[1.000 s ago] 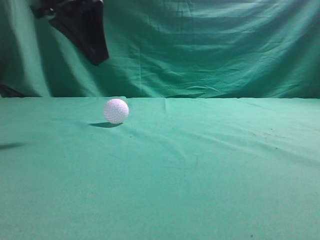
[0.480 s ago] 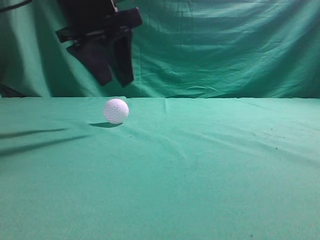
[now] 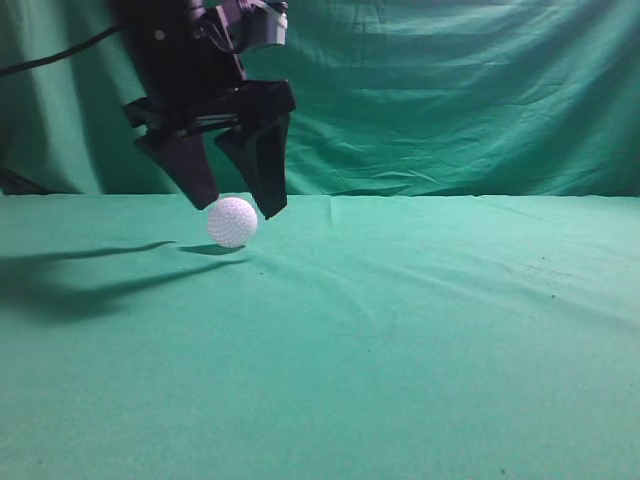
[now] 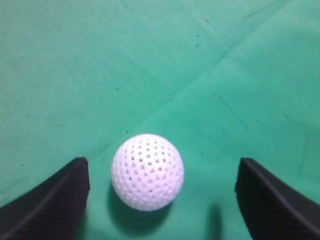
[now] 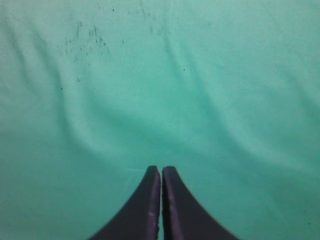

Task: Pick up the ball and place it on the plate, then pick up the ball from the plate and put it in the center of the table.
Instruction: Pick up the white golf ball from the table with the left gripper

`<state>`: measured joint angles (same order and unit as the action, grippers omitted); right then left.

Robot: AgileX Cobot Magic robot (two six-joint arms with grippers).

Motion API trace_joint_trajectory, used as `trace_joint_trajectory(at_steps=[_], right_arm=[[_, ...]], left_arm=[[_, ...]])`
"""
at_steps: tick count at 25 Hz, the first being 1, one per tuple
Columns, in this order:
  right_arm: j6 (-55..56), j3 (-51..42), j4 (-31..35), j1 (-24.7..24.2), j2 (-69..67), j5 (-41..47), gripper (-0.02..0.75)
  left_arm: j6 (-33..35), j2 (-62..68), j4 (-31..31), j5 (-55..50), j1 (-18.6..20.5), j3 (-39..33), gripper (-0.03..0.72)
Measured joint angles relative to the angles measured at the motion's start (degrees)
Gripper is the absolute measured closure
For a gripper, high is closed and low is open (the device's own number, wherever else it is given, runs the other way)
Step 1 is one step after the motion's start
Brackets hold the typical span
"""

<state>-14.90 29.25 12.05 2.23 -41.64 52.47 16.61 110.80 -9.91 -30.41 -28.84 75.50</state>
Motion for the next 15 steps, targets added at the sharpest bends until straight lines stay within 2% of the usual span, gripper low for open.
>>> trace_joint_trajectory(at_steps=[6, 15], right_arm=[[-0.5, 0.0, 1.3, 0.0, 0.0, -0.1, 0.738], [-0.7, 0.0, 2.0, 0.0, 0.0, -0.1, 0.738]], left_arm=[[-1.2, 3.0, 0.2, 0.1, 0.0, 3.8, 0.107], [-1.4, 4.0, 0.3, -2.7, 0.0, 4.6, 0.107]])
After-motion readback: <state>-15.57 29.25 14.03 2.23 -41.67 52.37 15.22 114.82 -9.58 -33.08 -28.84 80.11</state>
